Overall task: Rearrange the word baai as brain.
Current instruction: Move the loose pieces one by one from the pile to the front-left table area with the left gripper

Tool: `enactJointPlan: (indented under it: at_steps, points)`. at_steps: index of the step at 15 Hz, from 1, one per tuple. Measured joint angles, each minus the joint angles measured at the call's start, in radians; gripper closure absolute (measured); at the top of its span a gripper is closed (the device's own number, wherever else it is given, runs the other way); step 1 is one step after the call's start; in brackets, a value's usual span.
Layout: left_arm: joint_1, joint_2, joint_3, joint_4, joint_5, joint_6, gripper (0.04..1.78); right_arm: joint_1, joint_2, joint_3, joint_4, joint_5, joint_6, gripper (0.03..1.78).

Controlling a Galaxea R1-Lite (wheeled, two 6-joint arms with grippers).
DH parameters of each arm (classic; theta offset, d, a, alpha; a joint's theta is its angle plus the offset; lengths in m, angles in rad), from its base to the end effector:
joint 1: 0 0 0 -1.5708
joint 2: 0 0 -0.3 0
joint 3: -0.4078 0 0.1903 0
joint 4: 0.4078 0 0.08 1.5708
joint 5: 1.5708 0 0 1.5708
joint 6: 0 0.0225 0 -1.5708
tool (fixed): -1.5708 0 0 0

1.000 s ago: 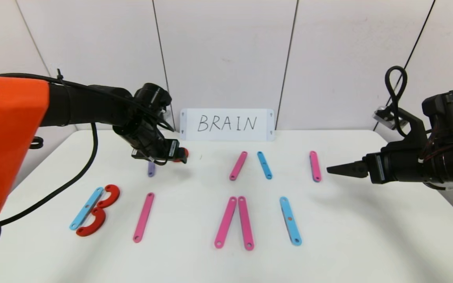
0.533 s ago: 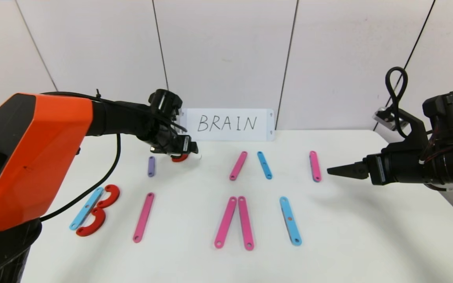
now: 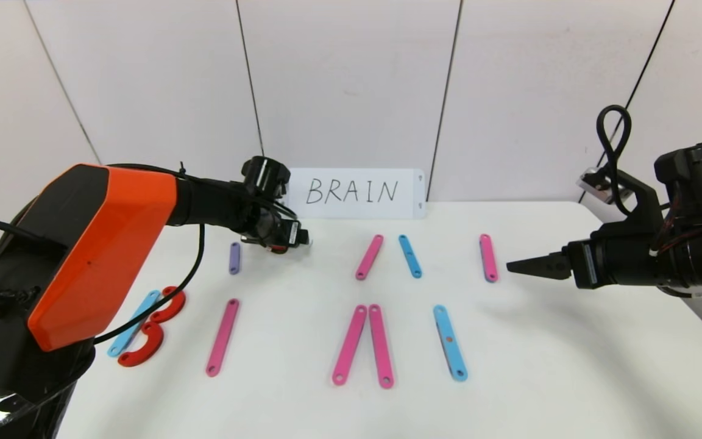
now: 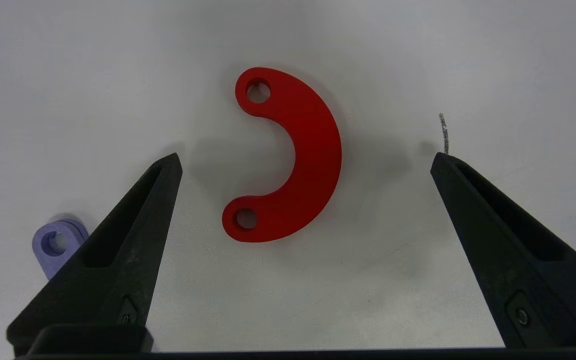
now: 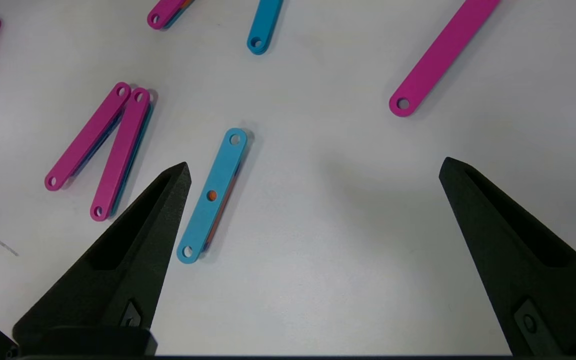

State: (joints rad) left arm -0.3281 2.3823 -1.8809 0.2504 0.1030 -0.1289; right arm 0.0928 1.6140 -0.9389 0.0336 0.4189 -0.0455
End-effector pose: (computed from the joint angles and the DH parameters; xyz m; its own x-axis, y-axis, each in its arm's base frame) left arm 0.4569 -0.1531 0.1188 0.7210 -0.1368 -0.6793 0.1643 0.9861 -0.0243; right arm 0.2708 0.0344 0.1840 0.6529 0.4693 -0.5946 -0.4212 0.8773 0.2299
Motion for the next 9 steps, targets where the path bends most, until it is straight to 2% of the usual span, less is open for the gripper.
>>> enactJointPlan:
  at_steps: [2, 4, 6, 9]
  points:
    - [0.000, 0.007, -0.001, 0.000, 0.016, 0.001, 0.09, 0.001, 0.000, 0.000, 0.000, 0.000, 0.000, 0.07]
    - [0.000, 0.008, 0.000, -0.002, 0.028, 0.027, 0.18, 0.000, 0.000, 0.000, 0.000, 0.000, -0.001, 0.07]
    - [0.000, 0.011, 0.000, -0.003, 0.032, 0.030, 0.38, 0.000, 0.000, 0.000, 0.000, 0.001, -0.001, 0.07]
    - [0.000, 0.016, -0.002, -0.004, 0.037, 0.031, 0.85, 0.001, 0.000, 0.000, 0.000, 0.001, -0.001, 0.07]
